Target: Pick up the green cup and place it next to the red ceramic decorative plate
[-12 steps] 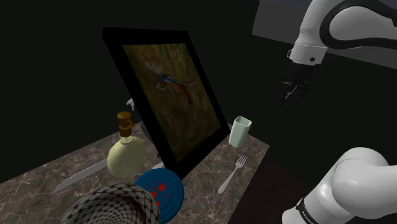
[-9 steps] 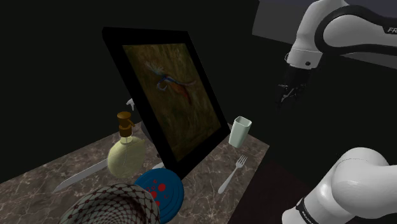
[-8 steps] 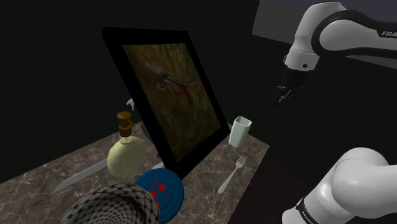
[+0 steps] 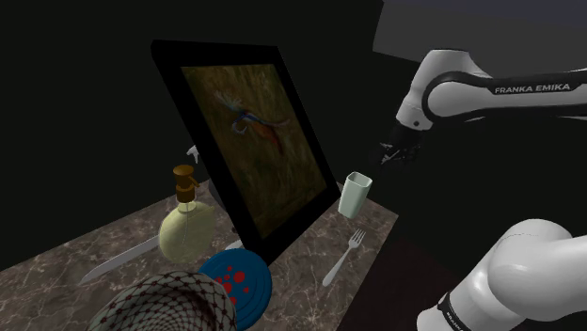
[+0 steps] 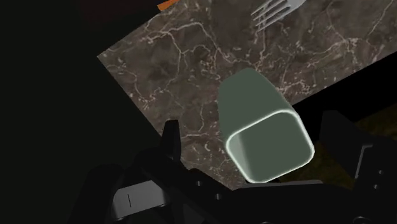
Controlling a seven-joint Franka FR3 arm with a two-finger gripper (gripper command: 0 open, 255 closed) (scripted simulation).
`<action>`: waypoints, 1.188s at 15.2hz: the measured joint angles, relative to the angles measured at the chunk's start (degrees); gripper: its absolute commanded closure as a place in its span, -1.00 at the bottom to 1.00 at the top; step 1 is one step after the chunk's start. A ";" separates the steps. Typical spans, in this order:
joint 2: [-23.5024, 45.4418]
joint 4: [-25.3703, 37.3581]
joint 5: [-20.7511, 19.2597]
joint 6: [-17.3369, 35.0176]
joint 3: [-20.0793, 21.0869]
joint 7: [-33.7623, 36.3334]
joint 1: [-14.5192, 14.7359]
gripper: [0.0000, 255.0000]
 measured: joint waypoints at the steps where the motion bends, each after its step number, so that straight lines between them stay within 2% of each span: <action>1: 1.77 -0.79 -0.11 3.31 -0.49 0.21 -0.33 -1.00; 5: 8.10 -2.45 0.15 14.41 -1.54 1.60 -0.92 -1.00; 8: 10.26 -3.57 0.28 18.18 -1.67 1.93 -0.84 -1.00; 12: 12.68 -4.81 0.34 21.94 -1.94 1.85 -0.74 -1.00; 18: 13.21 -5.12 0.34 22.81 -2.05 1.76 -0.74 -1.00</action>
